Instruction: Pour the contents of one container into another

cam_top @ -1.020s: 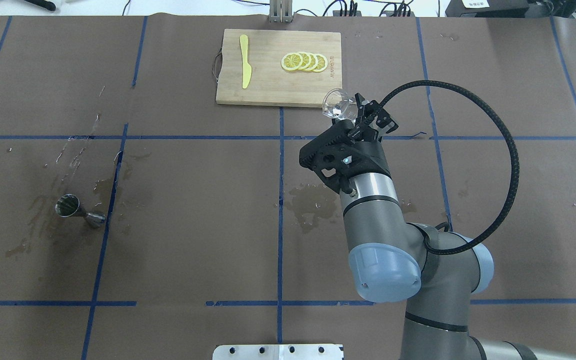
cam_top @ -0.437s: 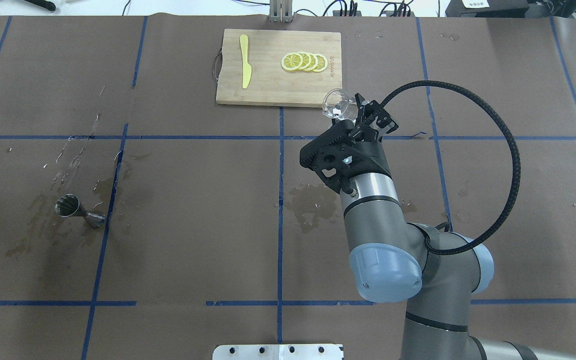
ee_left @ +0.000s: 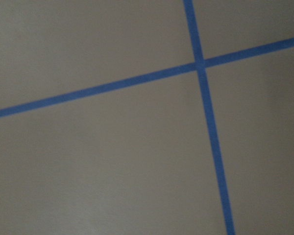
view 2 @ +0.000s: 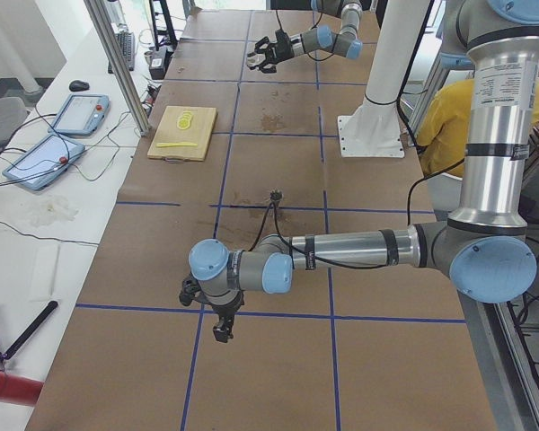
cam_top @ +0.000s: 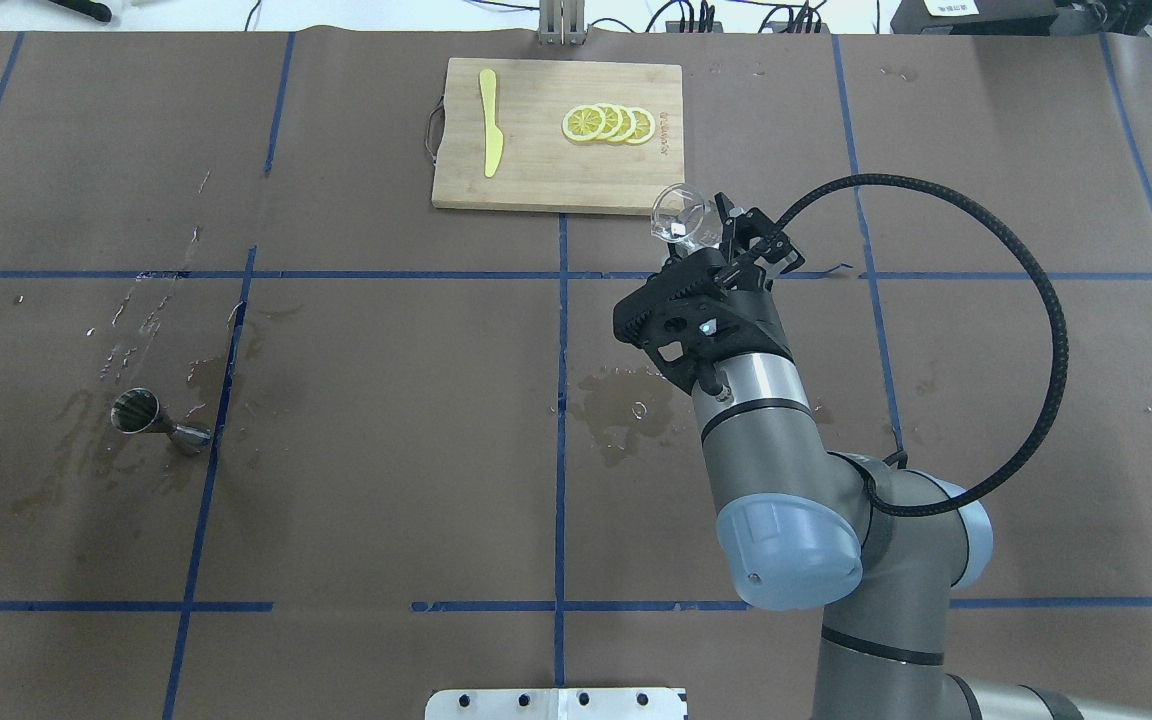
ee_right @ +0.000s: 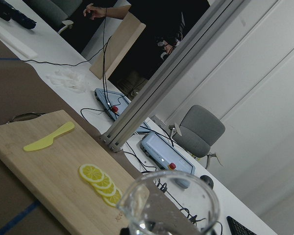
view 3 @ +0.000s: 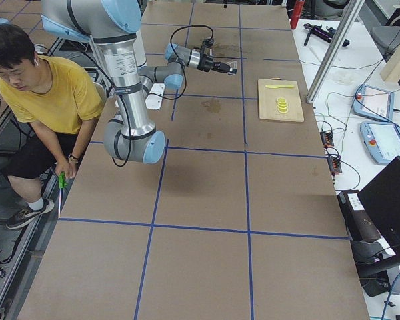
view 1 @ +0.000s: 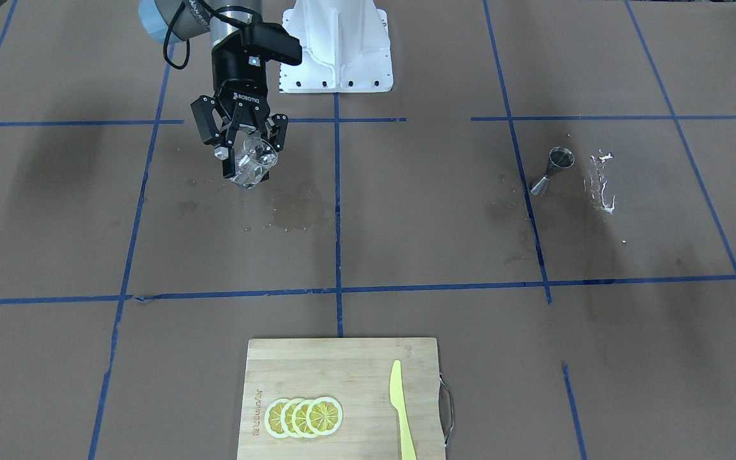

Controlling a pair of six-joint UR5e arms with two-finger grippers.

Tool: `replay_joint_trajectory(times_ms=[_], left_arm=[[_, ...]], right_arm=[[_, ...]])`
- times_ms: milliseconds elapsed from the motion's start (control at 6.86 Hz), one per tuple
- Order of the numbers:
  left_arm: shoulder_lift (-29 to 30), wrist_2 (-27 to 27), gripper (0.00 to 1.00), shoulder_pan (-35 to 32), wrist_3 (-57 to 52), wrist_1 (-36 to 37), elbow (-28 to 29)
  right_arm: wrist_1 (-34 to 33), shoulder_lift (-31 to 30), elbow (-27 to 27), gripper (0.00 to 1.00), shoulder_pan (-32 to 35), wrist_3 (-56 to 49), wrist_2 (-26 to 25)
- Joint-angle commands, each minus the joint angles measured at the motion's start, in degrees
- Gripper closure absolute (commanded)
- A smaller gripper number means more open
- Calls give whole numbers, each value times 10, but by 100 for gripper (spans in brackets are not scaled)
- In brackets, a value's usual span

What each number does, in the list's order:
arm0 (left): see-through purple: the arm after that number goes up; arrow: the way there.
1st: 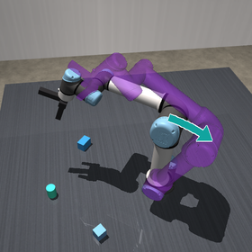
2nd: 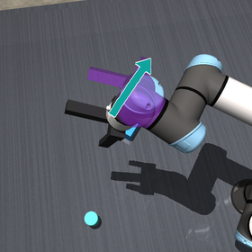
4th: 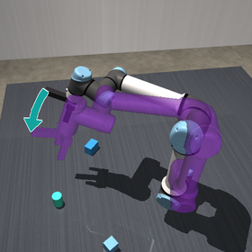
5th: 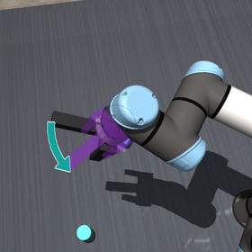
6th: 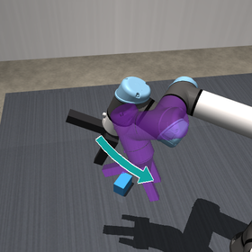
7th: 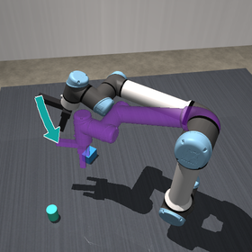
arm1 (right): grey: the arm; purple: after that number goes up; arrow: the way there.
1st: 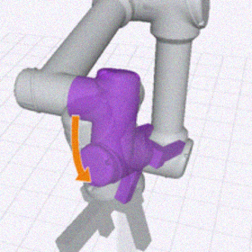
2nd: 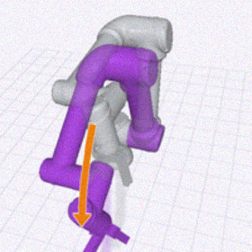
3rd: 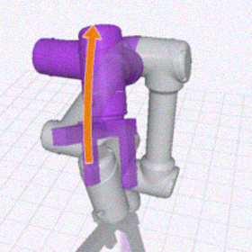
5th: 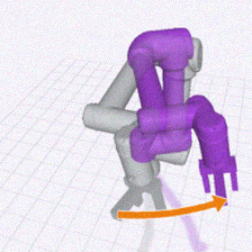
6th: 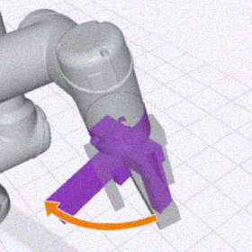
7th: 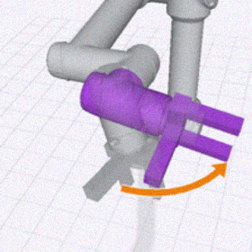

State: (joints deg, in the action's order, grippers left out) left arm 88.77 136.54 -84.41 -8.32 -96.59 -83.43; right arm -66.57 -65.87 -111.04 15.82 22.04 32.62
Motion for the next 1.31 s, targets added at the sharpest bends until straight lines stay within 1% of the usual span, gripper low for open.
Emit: replay_joint_trajectory(times_ms=[0,146,292,437,583,729,875,1166], left_arm=[[-61,51,0,-7,16,-1,-85],[-105,51,0,-8,44,-13,-136],[-126,48,0,-14,61,-34,-172],[-120,47,0,-31,59,-35,-169],[-107,9,0,-31,59,-36,-164],[-96,-10,0,-31,59,-36,-150],[-95,-11,0,-31,59,-37,-150],[-96,-13,0,-31,59,-36,-148]], right_arm=[[5,-5,-1,100,0,1,1],[21,-8,-2,100,0,2,2],[68,-29,-1,100,1,-2,11],[96,-43,-1,100,1,-4,26],[98,-44,-2,100,1,-3,26],[122,-46,-1,100,1,1,26],[156,-61,0,100,2,4,26],[249,-135,2,100,3,36,25]])
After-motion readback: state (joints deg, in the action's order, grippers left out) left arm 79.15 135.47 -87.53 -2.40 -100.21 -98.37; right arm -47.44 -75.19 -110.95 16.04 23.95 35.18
